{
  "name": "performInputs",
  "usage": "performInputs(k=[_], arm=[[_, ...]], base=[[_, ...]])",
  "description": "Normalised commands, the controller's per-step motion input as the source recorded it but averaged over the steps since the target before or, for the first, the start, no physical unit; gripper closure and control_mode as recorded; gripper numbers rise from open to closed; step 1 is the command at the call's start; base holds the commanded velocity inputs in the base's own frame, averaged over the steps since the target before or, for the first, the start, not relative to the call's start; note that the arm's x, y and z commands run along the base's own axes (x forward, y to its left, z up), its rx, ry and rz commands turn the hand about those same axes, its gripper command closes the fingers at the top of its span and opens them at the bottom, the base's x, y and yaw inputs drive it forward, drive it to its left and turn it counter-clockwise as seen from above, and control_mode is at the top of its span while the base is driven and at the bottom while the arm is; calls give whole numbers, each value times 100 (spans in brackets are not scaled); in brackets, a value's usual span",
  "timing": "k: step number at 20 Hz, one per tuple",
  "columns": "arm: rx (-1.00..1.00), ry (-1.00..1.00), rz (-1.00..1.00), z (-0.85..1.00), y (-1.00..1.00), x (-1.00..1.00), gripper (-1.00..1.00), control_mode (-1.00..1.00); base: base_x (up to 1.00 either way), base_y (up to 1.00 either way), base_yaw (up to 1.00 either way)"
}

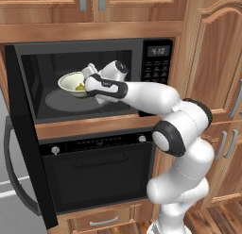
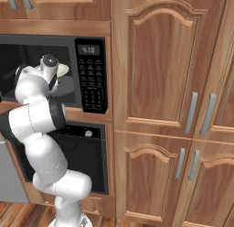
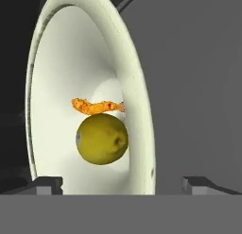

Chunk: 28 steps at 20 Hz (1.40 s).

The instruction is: The microwave is finished heating the shrimp and lemon. Take the bowl containing the food and place it on the dining counter.

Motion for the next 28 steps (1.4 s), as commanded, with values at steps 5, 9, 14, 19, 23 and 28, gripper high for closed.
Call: performInputs(k=[5, 9, 14, 19, 23, 28], arm=[[-6, 0, 0, -28, 2, 16, 100, -100], [0, 0, 0, -7, 0, 7, 100, -100], [0, 0, 0, 0, 0, 0, 100, -100], [0, 0, 0, 0, -5, -39, 100, -100], [2, -6, 0, 0, -23, -95, 100, -100], [8, -21, 0, 2, -29, -100, 100, -100]], base=[[0, 0, 0], [0, 0, 0], [0, 0, 0], [0, 0, 0], [0, 0, 0], [0, 0, 0]])
